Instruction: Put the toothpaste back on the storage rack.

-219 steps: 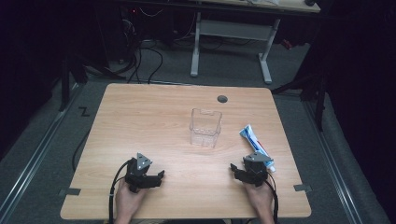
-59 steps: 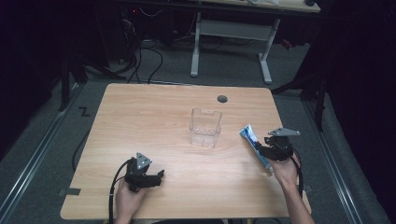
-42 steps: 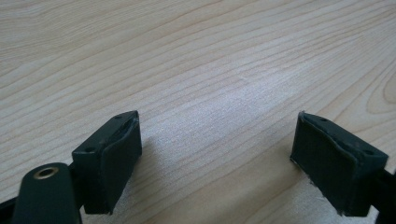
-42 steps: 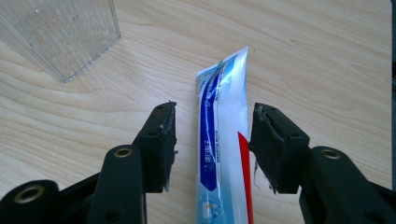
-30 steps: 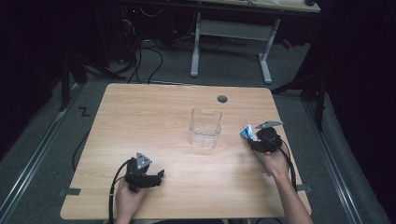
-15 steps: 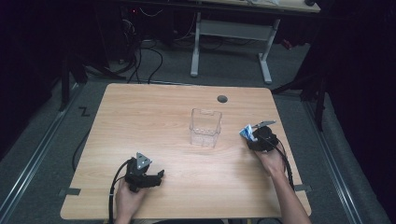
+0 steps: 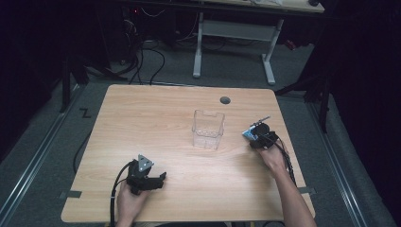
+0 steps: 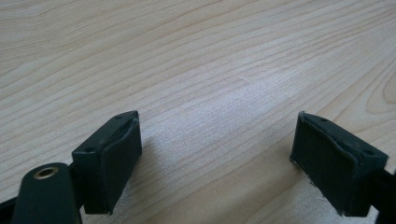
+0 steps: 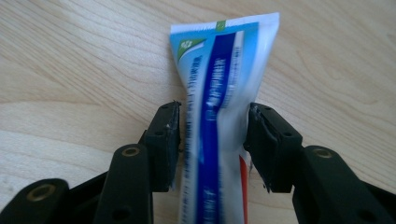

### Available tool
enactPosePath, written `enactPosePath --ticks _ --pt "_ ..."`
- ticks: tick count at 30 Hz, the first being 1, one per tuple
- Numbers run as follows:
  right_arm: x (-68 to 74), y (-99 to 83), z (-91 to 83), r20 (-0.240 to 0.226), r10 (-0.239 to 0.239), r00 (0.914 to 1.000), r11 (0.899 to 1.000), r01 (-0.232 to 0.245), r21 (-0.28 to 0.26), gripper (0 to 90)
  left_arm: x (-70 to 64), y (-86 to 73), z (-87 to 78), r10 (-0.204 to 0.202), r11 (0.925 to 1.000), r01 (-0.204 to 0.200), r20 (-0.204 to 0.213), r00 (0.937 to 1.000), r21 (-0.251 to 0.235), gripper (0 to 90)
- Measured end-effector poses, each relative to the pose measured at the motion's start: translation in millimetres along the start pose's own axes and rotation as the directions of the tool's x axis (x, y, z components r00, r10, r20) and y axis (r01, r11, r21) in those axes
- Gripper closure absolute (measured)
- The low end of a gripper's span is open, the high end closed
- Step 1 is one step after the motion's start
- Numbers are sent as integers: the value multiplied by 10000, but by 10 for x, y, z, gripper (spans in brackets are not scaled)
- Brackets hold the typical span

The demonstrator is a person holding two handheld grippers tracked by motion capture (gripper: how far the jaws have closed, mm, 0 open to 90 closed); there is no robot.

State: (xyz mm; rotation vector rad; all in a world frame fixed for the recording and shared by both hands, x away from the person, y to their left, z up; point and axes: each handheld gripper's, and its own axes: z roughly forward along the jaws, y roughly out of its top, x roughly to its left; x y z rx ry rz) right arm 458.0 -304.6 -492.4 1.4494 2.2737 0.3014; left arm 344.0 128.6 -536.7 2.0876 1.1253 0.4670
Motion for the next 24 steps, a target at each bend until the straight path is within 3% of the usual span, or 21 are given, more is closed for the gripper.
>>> enactPosePath --ticks 7,15,24 --pt "-71 15 66 -381 232 9990 9991 -219 364 597 1 0 0 9 10000 -9 -2 10000 1 162" --pt "-109 79 72 -621 142 9980 9965 -89 837 630 1 0 0 21 10000 -21 -6 10000 1 161" --pt "-158 67 14 -865 181 9961 9975 -121 692 719 1 1 0 22 10000 -22 -3 10000 1 162"
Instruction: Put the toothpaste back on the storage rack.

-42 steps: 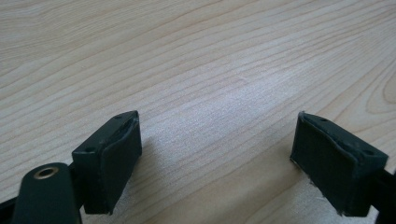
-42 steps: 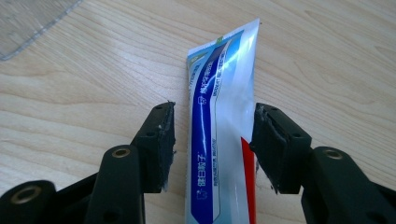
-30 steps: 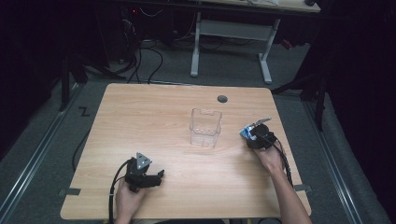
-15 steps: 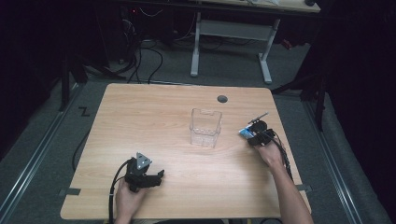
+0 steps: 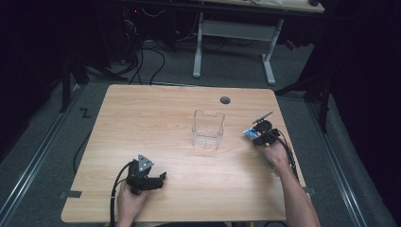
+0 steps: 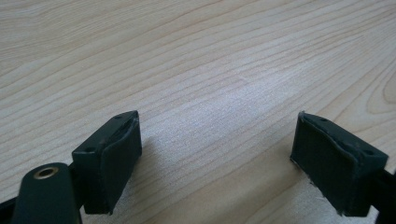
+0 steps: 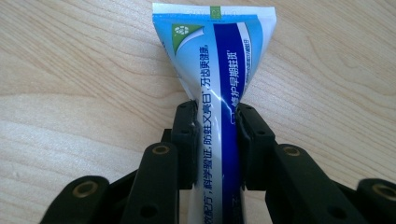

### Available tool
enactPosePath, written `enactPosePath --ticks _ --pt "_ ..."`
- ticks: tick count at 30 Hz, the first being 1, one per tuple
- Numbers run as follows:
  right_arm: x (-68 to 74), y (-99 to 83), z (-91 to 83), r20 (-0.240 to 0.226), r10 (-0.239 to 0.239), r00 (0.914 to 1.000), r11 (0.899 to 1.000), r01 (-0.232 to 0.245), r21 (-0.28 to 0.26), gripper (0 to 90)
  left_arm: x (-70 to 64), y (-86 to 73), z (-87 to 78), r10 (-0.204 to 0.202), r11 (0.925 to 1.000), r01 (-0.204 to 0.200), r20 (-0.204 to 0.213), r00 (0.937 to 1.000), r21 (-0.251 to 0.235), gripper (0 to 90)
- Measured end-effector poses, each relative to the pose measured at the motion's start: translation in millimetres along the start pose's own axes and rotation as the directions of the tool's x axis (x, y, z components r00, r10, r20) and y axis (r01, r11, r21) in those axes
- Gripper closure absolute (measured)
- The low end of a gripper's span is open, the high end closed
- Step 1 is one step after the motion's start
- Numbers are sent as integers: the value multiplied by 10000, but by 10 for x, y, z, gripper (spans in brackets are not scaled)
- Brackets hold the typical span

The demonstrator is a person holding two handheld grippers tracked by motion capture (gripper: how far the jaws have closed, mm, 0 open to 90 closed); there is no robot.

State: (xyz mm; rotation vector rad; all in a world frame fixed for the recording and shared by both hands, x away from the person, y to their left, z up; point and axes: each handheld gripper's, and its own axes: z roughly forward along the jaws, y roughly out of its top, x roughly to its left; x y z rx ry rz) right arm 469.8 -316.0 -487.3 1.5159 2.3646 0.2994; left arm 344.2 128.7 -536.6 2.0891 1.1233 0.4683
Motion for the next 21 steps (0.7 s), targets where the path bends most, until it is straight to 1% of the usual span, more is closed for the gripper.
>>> enactPosePath --ticks 3,7,10,12,13,14,16,17,18,19,21 --pt "0 -7 -31 -152 8 9999 10000 -9 -46 724 1 0 0 6 10000 -6 -3 10000 2 162" --pt "-13 -19 -111 -472 196 9987 9990 -215 -401 725 0 0 0 7 10000 -7 -4 10000 2 162" --pt "-27 -29 -161 -537 288 9981 9982 -315 -513 724 0 0 0 5 10000 -5 0 10000 0 162" --pt "-33 -38 -192 -614 259 9978 9977 -297 -617 725 0 0 0 -1 10000 1 2 10000 1 161" --pt "-27 -43 -230 -730 265 9970 9965 -321 -767 726 0 0 0 -5 10000 5 2 10000 0 162" --pt "-27 -43 -230 -730 265 9970 9965 -321 -767 726 0 0 0 -6 10000 6 -1 10000 1 162" --pt "-27 -52 -277 -851 235 9961 9950 -316 -949 728 -1 0 0 -8 10000 8 1 10000 0 161" --pt "-25 -61 -326 -1022 316 9943 9927 -431 -1122 730 0 0 0 -7 10000 7 1 10000 0 161" --pt "-26 -67 -350 -1100 317 9934 9917 -449 -1203 731 -1 0 0 -10 10000 10 0 10000 -1 162" --pt "-26 -67 -350 -1100 317 9934 9917 -449 -1203 731 0 0 0 -1 10000 1 -2 10000 1 162" --pt "-25 -80 -401 -1205 295 9923 9890 -465 -1406 733 -1 0 0 -8 10000 8 2 10000 0 162"
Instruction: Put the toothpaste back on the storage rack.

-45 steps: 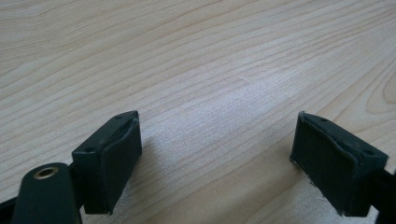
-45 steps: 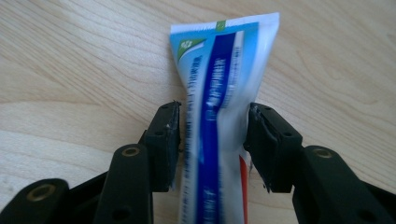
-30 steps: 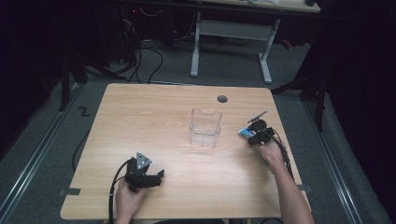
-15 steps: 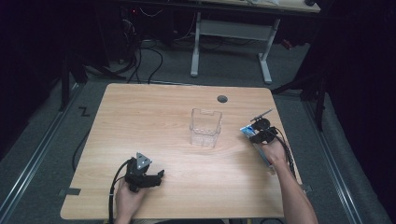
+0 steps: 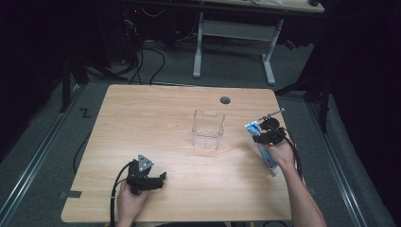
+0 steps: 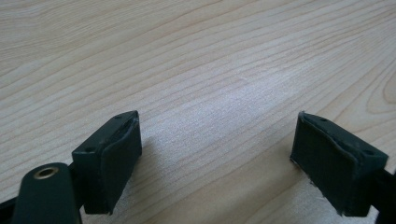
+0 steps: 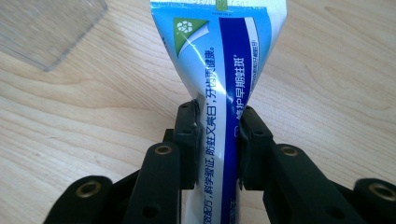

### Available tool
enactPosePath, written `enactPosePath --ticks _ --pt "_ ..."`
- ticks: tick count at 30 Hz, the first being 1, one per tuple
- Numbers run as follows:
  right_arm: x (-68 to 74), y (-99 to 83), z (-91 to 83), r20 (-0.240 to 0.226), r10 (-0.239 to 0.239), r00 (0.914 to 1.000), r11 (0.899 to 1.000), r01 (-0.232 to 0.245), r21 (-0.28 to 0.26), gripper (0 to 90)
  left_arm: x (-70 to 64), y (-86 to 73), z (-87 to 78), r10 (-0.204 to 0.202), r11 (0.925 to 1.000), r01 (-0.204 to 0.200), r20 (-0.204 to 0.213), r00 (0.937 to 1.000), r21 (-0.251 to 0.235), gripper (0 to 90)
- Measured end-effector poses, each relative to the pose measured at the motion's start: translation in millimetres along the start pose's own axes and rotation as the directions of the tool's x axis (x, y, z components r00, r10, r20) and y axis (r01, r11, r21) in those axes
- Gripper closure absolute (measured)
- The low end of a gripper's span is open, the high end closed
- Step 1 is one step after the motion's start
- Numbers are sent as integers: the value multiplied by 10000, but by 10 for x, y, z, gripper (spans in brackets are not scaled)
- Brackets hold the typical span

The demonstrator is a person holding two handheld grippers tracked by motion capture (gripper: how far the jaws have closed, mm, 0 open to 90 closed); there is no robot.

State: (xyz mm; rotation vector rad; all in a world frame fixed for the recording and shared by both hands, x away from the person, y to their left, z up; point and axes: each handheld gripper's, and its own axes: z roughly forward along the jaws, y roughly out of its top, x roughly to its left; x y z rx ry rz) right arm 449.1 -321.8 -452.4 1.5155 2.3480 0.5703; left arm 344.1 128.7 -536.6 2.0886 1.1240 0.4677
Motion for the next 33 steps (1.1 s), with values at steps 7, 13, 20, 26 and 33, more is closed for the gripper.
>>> enactPosePath --ticks 7,13,20,26,33 --pt "24 -10 -143 -298 -23 9996 9982 5 -606 736 0 0 0 10 10000 -10 -4 10000 0 161" --pt "72 17 -255 -374 -240 9990 9947 201 -1011 738 1 0 0 15 10000 -15 -4 10000 -1 162" --pt "130 14 -331 -586 -370 9976 9898 285 -1397 740 0 0 0 5 10000 -5 -4 10000 0 161" --pt "171 18 -394 -857 -421 9954 9823 256 -1857 740 0 0 0 8 10000 -8 -4 10000 -1 162" --pt "228 17 -495 -1073 -463 9931 9733 208 -2284 739 1 0 0 12 10000 -12 -5 10000 -1 161"
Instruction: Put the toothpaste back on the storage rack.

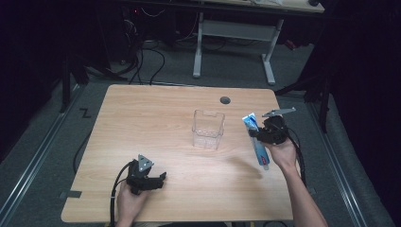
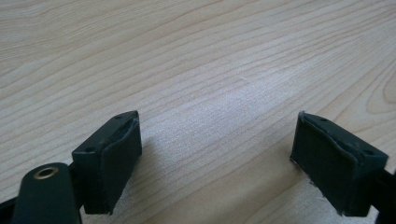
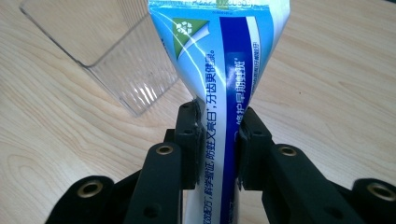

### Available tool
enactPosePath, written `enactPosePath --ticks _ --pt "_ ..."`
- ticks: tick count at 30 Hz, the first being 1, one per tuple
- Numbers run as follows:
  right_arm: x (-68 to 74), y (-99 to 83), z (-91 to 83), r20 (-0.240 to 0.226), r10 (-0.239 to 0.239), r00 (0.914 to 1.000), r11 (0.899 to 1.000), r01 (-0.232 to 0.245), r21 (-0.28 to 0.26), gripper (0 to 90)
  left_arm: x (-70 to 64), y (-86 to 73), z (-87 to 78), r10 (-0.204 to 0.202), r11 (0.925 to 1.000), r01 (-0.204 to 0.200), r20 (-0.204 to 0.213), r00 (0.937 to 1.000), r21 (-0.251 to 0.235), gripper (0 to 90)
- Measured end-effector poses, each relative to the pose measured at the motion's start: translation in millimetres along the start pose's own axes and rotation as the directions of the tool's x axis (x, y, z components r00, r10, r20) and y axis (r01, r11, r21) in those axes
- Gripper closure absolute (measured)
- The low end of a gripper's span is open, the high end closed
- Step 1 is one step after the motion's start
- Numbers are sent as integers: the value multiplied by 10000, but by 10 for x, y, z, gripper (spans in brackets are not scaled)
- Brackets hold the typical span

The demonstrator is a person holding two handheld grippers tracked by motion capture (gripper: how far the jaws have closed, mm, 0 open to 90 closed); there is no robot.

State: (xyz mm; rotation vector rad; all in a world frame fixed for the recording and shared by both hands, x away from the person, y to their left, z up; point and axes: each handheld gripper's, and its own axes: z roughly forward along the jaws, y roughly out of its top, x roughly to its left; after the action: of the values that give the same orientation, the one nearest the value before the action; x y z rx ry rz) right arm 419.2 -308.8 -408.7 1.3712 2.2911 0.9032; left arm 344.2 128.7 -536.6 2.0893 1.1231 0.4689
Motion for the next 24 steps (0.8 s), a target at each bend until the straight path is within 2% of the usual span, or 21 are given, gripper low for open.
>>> enactPosePath --ticks 4,15,24 --pt "39 19 -52 -169 -15 9999 9991 8 -413 740 -1 0 0 -10 10000 10 1 10000 -3 162" --pt "134 75 -113 -469 -236 9986 9962 195 -851 740 0 0 0 -9 10000 9 3 10000 -3 161" --pt "210 126 -139 -783 -247 9966 9926 151 -1208 741 0 0 0 -12 10000 12 2 10000 -2 161"
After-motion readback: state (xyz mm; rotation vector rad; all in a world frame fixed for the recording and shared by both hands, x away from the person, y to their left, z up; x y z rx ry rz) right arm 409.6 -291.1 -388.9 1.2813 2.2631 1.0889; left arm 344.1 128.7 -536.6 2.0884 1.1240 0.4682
